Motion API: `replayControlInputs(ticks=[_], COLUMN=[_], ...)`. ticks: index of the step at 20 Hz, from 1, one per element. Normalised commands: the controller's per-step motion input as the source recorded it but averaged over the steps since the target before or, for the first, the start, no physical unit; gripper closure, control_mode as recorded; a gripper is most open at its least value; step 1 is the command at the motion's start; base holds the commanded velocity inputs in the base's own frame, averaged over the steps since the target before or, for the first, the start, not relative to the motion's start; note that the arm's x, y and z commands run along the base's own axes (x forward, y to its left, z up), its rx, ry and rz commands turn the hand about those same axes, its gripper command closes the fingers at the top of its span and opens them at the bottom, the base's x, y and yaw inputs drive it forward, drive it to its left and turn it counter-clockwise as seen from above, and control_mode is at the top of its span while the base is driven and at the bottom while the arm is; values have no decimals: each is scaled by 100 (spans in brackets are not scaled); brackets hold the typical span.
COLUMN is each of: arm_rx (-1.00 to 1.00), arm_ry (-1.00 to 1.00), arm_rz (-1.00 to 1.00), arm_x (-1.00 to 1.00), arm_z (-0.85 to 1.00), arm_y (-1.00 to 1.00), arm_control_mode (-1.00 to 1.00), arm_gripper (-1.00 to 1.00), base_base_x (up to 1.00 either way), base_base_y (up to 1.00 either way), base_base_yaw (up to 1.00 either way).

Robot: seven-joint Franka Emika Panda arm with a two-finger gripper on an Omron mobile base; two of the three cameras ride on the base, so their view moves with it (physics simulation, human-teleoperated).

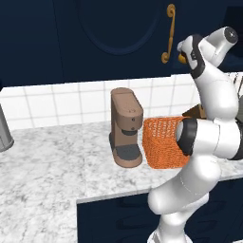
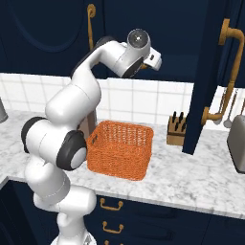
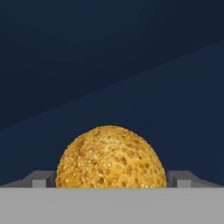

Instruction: Open the cabinet, pick up the bread from the cabinet and place it in the basket. Then move the basket to the dining counter.

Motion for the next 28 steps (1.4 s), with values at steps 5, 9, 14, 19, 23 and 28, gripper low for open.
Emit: replayControlInputs(ticks=[5,9,14,19,23,28], arm_rx=[0,0,0,0,0,-9], arm_ry=[-1,-11,-4,6,20,31], arm_rz=[0,0,0,0,0,0], arm_x=[-7,-86,-100,-100,-100,-86], arm_z=[-7,0,-3,0,-25,-88], arm_y=[-1,-2,0,0,18,55], arm_control_mode=[-100,-100,-100,-100,-100,-100], arm_gripper=[100,100,100,100,100,100], base_base_x=[0,0,0,0,0,0], base_base_y=[0,0,0,0,0,0], base_base_yaw=[0,0,0,0,0,0])
